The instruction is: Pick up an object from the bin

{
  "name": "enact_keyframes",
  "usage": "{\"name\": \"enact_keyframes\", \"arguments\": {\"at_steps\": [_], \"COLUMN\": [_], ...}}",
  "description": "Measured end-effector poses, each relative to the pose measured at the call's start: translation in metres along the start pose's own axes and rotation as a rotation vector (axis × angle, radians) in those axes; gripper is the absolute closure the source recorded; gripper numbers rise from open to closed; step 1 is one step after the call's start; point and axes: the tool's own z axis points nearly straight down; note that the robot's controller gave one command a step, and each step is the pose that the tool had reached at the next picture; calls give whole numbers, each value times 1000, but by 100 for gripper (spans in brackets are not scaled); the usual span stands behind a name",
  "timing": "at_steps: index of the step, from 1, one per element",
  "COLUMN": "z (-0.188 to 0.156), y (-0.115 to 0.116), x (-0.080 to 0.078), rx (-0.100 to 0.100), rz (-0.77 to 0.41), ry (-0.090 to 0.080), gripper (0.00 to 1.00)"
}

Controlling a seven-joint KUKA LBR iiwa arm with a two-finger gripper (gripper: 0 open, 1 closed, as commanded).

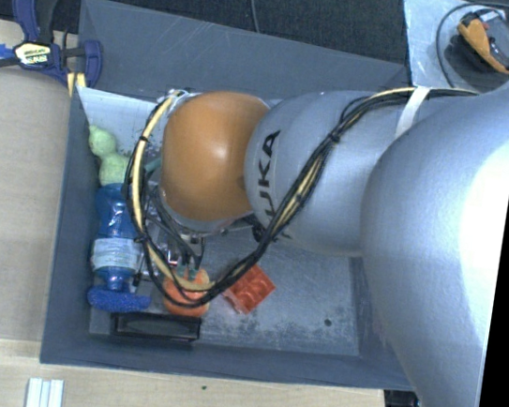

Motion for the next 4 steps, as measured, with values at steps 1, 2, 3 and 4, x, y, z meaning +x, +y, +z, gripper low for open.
{"name": "enact_keyframes", "arguments": {"at_steps": [1, 2, 3, 4], "z": [-5, 34, 64, 60], "y": [0, -16, -78, -121], "x": [-2, 12, 25, 36], "rx": [-3, -4, -8, -20], "rz": [4, 139, 132, 121], "ry": [-7, -9, -18, -47], "gripper": [0, 0, 0, 0]}}
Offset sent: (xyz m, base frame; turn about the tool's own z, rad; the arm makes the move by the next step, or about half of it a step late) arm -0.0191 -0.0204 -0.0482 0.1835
